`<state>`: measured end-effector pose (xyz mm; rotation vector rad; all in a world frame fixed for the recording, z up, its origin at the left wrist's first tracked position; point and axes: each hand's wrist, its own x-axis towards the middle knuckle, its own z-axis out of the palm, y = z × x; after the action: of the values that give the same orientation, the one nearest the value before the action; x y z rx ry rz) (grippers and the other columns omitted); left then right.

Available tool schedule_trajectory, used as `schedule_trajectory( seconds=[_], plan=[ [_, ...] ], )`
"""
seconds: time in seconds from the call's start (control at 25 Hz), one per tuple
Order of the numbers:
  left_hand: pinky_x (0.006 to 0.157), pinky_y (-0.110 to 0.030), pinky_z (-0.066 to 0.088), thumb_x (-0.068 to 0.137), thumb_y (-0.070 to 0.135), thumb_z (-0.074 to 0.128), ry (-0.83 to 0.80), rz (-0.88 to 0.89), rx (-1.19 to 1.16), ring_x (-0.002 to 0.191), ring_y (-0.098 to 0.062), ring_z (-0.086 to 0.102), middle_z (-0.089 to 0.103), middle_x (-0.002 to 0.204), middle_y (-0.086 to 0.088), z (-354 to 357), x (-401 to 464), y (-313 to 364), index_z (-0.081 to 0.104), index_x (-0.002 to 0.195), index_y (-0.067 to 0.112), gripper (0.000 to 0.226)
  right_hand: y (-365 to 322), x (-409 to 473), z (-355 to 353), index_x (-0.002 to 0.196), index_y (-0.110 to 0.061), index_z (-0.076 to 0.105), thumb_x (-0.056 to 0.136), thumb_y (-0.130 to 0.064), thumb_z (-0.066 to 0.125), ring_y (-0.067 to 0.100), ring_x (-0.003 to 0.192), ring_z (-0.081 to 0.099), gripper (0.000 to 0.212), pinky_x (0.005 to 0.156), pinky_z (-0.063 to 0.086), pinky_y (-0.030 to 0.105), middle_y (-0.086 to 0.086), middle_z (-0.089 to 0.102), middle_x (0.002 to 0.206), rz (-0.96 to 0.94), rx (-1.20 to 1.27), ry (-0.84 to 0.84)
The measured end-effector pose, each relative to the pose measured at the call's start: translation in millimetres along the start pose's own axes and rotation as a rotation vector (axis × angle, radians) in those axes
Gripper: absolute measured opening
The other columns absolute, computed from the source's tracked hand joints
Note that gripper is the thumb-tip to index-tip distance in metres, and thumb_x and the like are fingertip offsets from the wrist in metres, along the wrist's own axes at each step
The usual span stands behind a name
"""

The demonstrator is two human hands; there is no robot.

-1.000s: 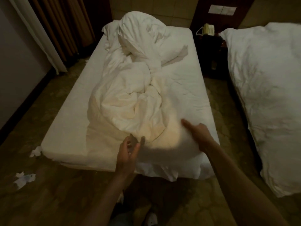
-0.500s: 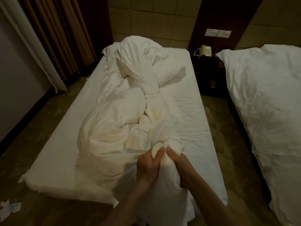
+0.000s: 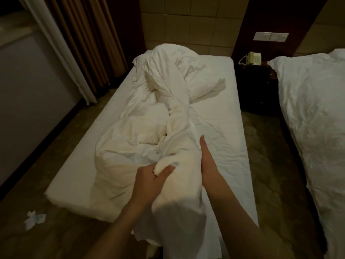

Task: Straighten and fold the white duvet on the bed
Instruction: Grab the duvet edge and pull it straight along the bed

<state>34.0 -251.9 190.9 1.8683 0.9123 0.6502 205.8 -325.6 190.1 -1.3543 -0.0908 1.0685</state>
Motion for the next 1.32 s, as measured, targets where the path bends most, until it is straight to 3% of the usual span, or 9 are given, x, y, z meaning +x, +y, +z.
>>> schedule_trajectory(
  seconds=[0.2, 0.36, 0.48, 0.6, 0.76, 0.88, 0.96, 1.08, 1.32],
  plan=[
    [0.079, -0.033, 0.053, 0.071, 0.085, 0.032, 0.009, -0.154, 0.099, 0.083, -0.012, 0.065, 0.066, 0.086, 0.013, -22, 6, -8, 0.057, 0.097, 0.030, 0.066, 8, 4, 51, 0.106, -0.016, 0.063, 0.095, -0.045, 0.063, 0.011, 0.080, 0.062, 0.032, 0.089, 0.045, 0.029, -0.001, 0.068, 0.095, -0.046, -0.256, 0.062],
    [0.103, -0.037, 0.042, 0.073, 0.083, 0.036, 0.065, -0.198, 0.100, 0.121, -0.026, 0.056, 0.057, 0.135, -0.004, -38, 28, -13, 0.042, 0.137, 0.019, 0.091, 21, 15, 121, 0.122, -0.016, 0.065, 0.099, -0.049, 0.052, 0.020, 0.104, 0.068, 0.042, 0.094, 0.052, 0.032, 0.012, 0.070, 0.121, 0.003, -0.068, -0.087],
    [0.093, -0.025, 0.037, 0.077, 0.072, 0.049, 0.128, -0.177, -0.071, 0.114, -0.017, 0.056, 0.059, 0.123, 0.002, -98, 50, -46, 0.049, 0.124, 0.023, 0.068, 24, 26, 193, 0.132, -0.014, 0.059, 0.100, -0.056, 0.042, 0.023, 0.104, 0.067, 0.055, 0.075, 0.056, 0.023, 0.010, 0.072, 0.111, 0.032, 0.030, -0.170],
    [0.094, -0.023, 0.045, 0.081, 0.065, 0.057, 0.138, -0.117, -0.100, 0.107, -0.009, 0.058, 0.061, 0.117, 0.009, -206, 91, -104, 0.057, 0.130, 0.022, 0.065, 36, 44, 293, 0.149, 0.009, 0.031, 0.084, -0.068, 0.059, 0.043, 0.143, 0.035, 0.105, 0.106, 0.048, 0.037, 0.032, 0.044, 0.147, -0.013, 0.008, -0.295],
    [0.072, -0.024, 0.049, 0.075, 0.068, 0.060, 0.097, -0.056, 0.039, 0.085, -0.011, 0.065, 0.069, 0.094, 0.006, -343, 145, -162, 0.068, 0.105, 0.020, 0.057, 68, 79, 389, 0.130, -0.010, 0.062, 0.080, -0.066, 0.068, 0.025, 0.119, 0.063, 0.075, 0.101, 0.053, 0.039, 0.011, 0.067, 0.127, -0.276, -0.195, -0.078],
    [0.072, -0.026, 0.050, 0.077, 0.063, 0.067, 0.090, -0.074, 0.090, 0.085, -0.013, 0.064, 0.067, 0.092, 0.007, -409, 188, -192, 0.064, 0.101, 0.023, 0.046, 92, 104, 432, 0.151, -0.023, 0.043, 0.083, -0.068, 0.058, 0.014, 0.145, 0.036, 0.083, 0.122, 0.029, 0.042, -0.003, 0.041, 0.157, -0.485, -0.647, 0.101],
    [0.080, -0.033, 0.052, 0.075, 0.071, 0.065, 0.028, -0.101, 0.215, 0.094, -0.018, 0.064, 0.068, 0.103, 0.003, -428, 217, -216, 0.062, 0.111, 0.023, 0.060, 109, 130, 460, 0.159, -0.028, 0.024, 0.084, -0.075, 0.053, 0.012, 0.153, 0.013, 0.093, 0.126, 0.016, 0.046, -0.007, 0.017, 0.167, -0.461, -0.715, 0.068],
    [0.096, -0.043, 0.050, 0.069, 0.080, 0.063, -0.102, -0.247, 0.337, 0.111, -0.026, 0.060, 0.064, 0.125, -0.004, -426, 248, -254, 0.055, 0.132, 0.022, 0.086, 132, 181, 483, 0.160, -0.033, 0.011, 0.073, -0.093, 0.049, 0.012, 0.155, 0.006, 0.112, 0.125, 0.015, 0.051, -0.010, 0.004, 0.169, -0.376, -0.624, 0.048],
    [0.089, -0.040, 0.052, 0.071, 0.090, 0.044, -0.133, -0.333, 0.383, 0.099, -0.020, 0.061, 0.065, 0.117, -0.001, -430, 312, -335, 0.056, 0.122, 0.028, 0.081, 180, 283, 524, 0.162, -0.025, 0.010, 0.073, -0.094, 0.040, 0.010, 0.155, 0.001, 0.116, 0.127, 0.009, 0.043, -0.007, 0.000, 0.169, -0.298, -0.633, 0.020]
  ],
)
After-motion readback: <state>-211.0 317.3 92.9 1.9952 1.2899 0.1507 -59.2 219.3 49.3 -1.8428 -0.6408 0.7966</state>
